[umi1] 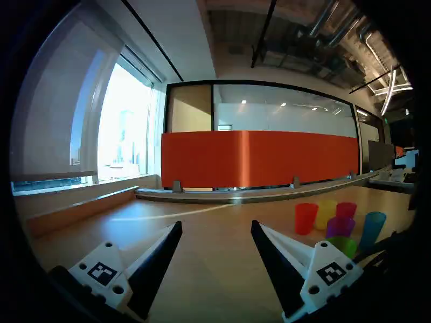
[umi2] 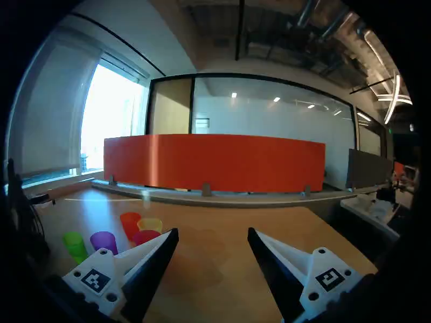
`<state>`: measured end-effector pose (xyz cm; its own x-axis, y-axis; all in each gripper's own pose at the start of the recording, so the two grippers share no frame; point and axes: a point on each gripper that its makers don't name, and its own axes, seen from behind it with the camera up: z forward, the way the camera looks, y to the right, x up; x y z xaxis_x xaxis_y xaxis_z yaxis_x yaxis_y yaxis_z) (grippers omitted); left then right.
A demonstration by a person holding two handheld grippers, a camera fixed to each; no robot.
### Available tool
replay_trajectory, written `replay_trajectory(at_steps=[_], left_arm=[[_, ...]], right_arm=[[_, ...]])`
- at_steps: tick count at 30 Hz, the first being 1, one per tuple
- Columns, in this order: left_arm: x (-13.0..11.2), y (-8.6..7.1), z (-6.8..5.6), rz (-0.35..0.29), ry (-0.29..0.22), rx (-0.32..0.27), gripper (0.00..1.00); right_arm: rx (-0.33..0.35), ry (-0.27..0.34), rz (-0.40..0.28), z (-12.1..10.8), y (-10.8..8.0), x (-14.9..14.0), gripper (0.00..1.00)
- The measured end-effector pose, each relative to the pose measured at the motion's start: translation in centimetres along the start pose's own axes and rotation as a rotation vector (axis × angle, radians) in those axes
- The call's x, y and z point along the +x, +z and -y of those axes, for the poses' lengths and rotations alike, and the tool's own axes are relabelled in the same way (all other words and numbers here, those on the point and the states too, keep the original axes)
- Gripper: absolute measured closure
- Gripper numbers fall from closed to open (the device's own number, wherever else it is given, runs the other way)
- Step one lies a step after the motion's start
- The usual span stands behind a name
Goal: Pour water
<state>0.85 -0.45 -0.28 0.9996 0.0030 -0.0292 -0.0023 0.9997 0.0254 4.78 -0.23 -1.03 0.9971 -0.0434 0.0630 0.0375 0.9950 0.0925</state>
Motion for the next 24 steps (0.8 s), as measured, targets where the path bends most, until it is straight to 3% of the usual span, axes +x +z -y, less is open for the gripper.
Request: replay_trajectory(at_steps=[24], left_arm=[[-0.78,0.32,-0.23,0.028,-0.004,-0.018,0.05]], right_arm=[[0.002,0.014,-0.008,-0.43,-0.45,-0.23,0.01]])
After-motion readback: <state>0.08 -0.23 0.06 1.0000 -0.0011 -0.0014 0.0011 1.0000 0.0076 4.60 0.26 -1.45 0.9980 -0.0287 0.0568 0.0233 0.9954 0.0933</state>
